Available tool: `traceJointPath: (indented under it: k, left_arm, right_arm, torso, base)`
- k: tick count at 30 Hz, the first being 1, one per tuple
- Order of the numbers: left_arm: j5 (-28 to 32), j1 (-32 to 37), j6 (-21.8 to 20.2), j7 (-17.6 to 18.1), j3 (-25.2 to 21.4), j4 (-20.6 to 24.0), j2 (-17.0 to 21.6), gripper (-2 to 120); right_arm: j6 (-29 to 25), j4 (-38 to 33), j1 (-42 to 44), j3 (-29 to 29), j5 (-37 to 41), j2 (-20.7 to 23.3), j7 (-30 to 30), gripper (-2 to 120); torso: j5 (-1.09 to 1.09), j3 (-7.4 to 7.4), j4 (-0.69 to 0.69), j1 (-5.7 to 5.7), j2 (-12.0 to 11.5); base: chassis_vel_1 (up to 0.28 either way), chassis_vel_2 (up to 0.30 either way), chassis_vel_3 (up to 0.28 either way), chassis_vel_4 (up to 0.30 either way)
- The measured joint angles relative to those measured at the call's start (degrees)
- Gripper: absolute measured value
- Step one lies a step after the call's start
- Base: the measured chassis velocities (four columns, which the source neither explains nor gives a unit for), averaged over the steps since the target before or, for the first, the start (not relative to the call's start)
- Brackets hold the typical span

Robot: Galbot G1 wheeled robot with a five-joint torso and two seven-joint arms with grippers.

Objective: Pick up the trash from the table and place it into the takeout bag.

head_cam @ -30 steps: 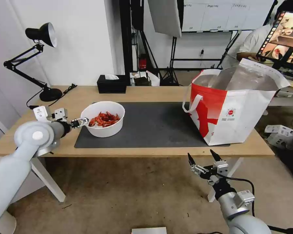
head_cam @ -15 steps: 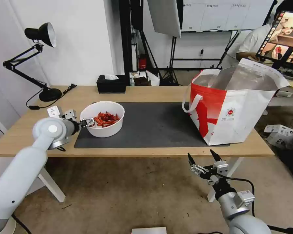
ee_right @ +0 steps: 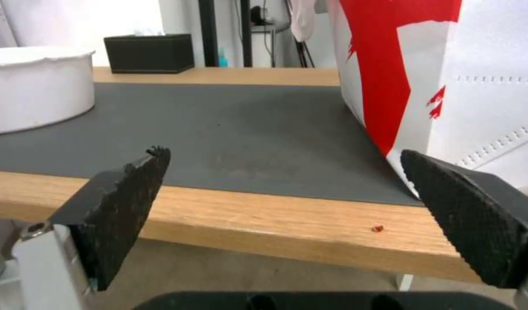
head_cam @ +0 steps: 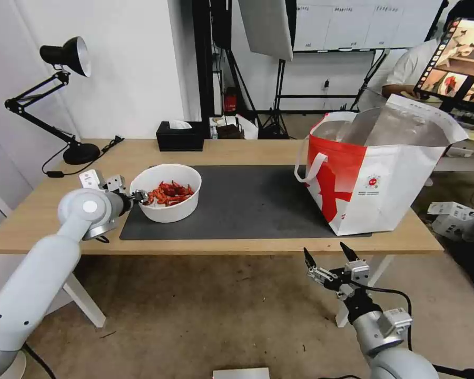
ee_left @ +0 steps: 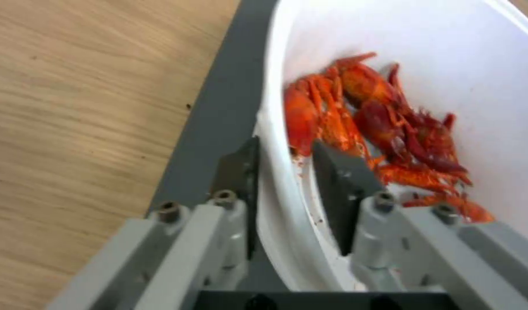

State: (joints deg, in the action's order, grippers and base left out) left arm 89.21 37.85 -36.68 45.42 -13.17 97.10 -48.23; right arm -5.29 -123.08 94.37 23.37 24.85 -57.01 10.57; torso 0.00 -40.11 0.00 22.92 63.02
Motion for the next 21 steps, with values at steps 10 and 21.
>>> traceJointPath:
  k: [10,21]
  left_arm:
    - [0.01,-0.01,1.36,-0.16,0.18,0.77,0.25,0]
    - [-11.51,-0.37,12.42,-7.87,0.56,4.27,1.0,0]
  right_arm:
    - [0.0,0.0,0.0,0.0,0.0,0.0,0.0,100]
    - [0.0,0.0,0.0,0.0,0.0,0.0,0.0,100]
  torso:
    - [0.0,0.0,0.0,0.0,0.0]
    - [0.0,0.0,0.0,0.0,0.01]
  base:
    - [0.0,0.0,0.0,0.0]
    - [0.0,0.0,0.0,0.0]
